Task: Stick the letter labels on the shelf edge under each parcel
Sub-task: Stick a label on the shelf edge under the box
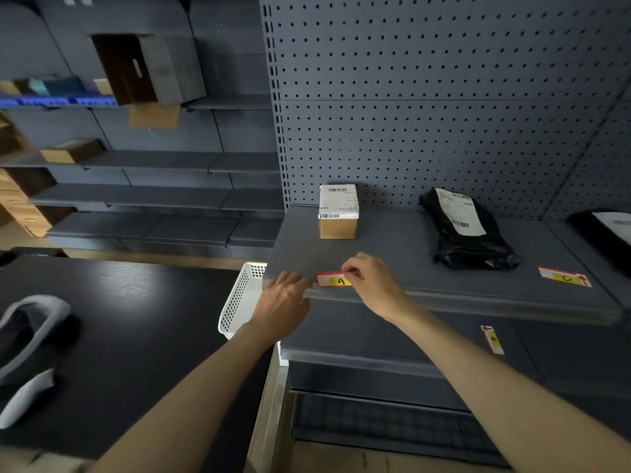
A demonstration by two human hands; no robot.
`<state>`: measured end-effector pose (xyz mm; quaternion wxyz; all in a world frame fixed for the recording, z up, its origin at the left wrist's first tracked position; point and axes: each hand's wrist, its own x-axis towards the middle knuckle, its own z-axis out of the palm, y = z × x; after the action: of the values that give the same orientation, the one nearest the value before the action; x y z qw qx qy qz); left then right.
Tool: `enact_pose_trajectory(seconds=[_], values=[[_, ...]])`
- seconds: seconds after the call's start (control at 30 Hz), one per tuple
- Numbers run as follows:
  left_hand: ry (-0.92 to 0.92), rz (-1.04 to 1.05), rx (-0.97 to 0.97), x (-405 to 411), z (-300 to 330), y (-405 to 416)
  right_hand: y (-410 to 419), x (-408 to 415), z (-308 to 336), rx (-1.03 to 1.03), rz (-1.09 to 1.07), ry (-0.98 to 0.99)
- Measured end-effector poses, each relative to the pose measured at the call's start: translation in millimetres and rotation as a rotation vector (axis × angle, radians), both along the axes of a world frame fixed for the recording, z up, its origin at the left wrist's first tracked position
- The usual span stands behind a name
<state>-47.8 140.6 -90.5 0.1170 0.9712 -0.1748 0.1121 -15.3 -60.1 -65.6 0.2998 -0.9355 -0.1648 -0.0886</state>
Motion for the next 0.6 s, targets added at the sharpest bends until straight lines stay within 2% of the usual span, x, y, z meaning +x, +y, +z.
enact_pose_trajectory(seconds=[0.37, 0.6], values=[[0.003, 0.04, 0.06, -0.7, -13.6, -9.4, 5.7, 1.1, -7.5, -0.07, -0.085, -0.08], [-0.027, 0.026, 0.051, -2.3, -17.7, -7.9, 13.2, 3.6, -6.7, -0.12, -0.044, -0.078]])
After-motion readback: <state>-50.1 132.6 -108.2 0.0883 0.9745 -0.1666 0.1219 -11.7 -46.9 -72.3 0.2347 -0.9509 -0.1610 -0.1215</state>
